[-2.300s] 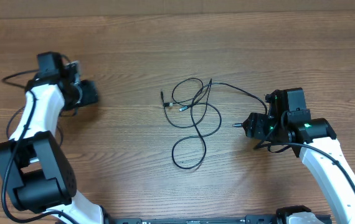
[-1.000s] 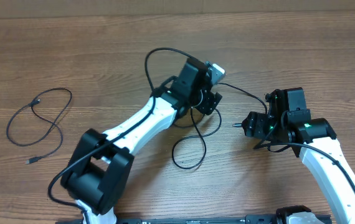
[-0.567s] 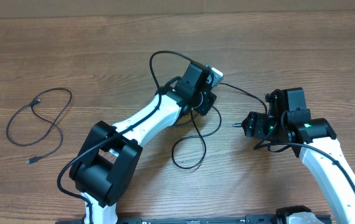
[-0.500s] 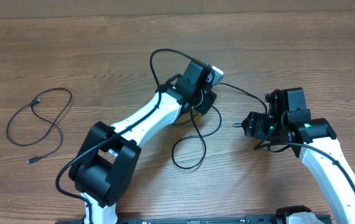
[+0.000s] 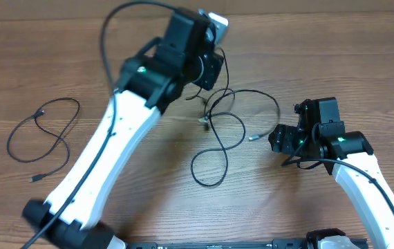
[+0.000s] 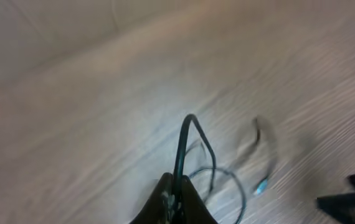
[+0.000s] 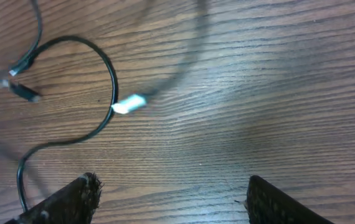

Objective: Untangle cables

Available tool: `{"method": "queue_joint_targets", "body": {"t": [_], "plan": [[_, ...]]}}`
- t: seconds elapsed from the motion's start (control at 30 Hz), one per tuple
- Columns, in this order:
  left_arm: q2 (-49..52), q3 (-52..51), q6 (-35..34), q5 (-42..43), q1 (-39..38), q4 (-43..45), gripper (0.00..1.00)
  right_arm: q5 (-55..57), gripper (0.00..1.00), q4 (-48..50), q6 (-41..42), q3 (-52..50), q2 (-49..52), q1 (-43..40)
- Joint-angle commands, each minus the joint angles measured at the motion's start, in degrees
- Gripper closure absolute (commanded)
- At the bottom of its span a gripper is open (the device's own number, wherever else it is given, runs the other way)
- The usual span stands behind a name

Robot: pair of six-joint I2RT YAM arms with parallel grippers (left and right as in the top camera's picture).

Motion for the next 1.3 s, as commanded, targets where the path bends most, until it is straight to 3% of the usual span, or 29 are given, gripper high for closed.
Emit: {"method": "queue_joint_targets", "body": {"t": [0.0,0.23,0.37,0.4,0.5,0.63,0.77,0.9,1.27], "plan": [[-4.79,4.13,-1.33,-0.81,1.55,-1.29,0.96,0.48,0.26,0.2,0.02,-0.31,0.07,-0.13],[-11.8,5.75,-2.56,1.22,3.8,-1.84,0.96,0.48,0.26,0.24,0.04,-0.31,0.07,-0.13],[-12.74,5.73,-9.53,1.81,3.91,-2.49,0.96,-1.88,0.26,0.59,-0.02,-0.31,0.07,-0.13],[-12.24,5.73,-11.37,7.63,3.74,-2.8,0.96,-9.68,0.26,2.51,-1.81,-0.31,0.07,-0.13],[-11.34,5.73,-10.05,13.77,3.61,-2.43,0.96,-24.65,0.26,7.63,-4.79,-0.31,0.07,-0.13],[-10.64,5.73,-5.62,25.33,3.56,-1.27,0.96,-35.67,0.25,16.41,-3.02,-0.31,0.07,-0.11],[-10.64,5.73,-5.35,26.67,3.56,-1.22,0.96,-35.89,0.25,22.95,6.64,-0.31,0.07,-0.09],[-10.64,5.73,-5.35,26.71,3.56,-0.37,0.96,-35.95,0.25,22.4,13.38,-0.31,0.07,-0.07],[-10.64,5.75,-5.4,31.19,3.56,6.64,0.96,-34.75,0.28,15.63,9.05,-0.33,0.07,6.86]]}}
